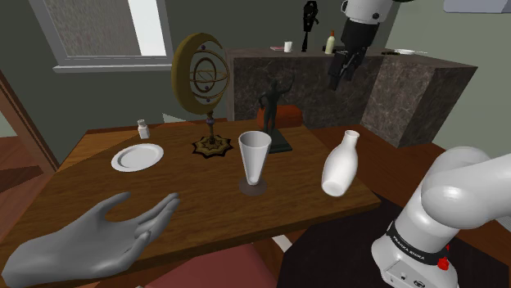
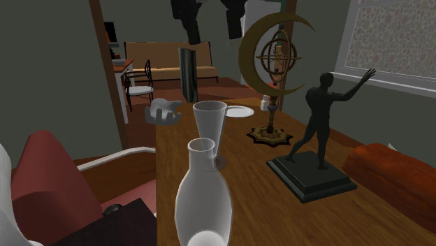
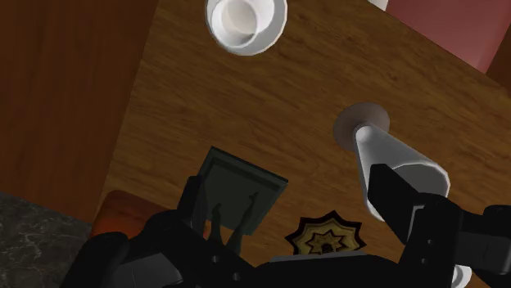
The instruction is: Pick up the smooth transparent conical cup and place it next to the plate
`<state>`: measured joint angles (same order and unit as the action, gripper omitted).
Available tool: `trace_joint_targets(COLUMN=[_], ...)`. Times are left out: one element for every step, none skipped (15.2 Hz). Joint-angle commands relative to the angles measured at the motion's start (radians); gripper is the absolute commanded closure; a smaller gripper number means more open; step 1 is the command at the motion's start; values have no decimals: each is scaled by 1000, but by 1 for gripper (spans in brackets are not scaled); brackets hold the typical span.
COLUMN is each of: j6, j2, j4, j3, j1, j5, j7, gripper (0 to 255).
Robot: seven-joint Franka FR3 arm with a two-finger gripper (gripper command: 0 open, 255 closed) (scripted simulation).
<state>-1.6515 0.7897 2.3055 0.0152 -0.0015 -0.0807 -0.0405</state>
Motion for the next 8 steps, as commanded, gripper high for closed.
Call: trace_joint_targets(j6=[0, -30, -60, -89, -119, -149, -179, -209], j2=[0, -18, -36, -56, -77, -99, -122, -146], j4=[0, 13, 25, 36, 46, 54, 62, 68], j3=[0, 1, 2, 3, 4, 5, 6, 8], j1=[0, 5, 10, 15, 21, 26, 32, 38], j5=[0, 12, 25, 37, 50, 63, 76, 89], j7=[0, 6, 12, 18, 23, 28, 32, 35], gripper=[0, 0, 0, 0, 0, 0, 0, 0])
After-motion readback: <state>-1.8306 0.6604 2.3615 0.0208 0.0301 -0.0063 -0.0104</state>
